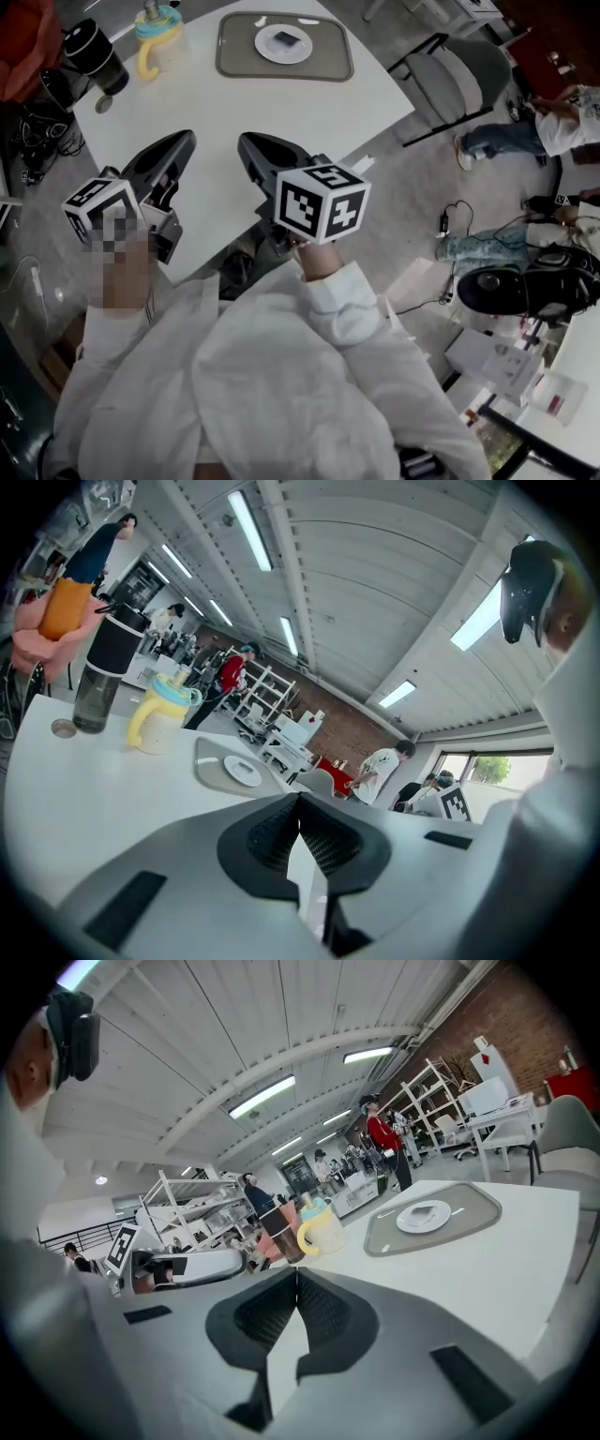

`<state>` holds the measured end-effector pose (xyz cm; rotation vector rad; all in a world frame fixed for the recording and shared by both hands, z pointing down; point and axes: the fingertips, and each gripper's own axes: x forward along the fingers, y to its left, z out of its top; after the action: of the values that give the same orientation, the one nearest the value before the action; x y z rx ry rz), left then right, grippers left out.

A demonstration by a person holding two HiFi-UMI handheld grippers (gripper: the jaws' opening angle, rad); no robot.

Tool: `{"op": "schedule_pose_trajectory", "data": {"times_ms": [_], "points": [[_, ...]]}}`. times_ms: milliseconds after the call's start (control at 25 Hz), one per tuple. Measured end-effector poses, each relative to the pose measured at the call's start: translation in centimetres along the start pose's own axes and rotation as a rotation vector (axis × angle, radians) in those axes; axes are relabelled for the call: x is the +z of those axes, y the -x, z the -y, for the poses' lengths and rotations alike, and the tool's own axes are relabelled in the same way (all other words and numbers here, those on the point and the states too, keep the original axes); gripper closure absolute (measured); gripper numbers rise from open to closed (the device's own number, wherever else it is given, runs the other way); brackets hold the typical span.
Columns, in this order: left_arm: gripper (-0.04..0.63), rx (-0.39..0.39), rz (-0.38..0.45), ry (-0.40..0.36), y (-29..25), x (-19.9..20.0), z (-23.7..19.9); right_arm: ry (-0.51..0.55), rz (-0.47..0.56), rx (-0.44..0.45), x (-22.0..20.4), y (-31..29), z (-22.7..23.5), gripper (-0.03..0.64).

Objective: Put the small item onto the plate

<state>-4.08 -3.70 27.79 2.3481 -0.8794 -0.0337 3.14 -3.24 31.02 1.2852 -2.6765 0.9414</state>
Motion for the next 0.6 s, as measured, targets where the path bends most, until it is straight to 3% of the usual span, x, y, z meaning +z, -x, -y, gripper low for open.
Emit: {"op": "schedule_pose_trajectory", "data": {"times_ms": [600], "points": [[0.584, -0.001, -0.038, 0.025, 0.5, -3.7, 2.4, -0.018, -0.018, 0.023, -1.2, 2.0, -0.2, 0.601]]}}
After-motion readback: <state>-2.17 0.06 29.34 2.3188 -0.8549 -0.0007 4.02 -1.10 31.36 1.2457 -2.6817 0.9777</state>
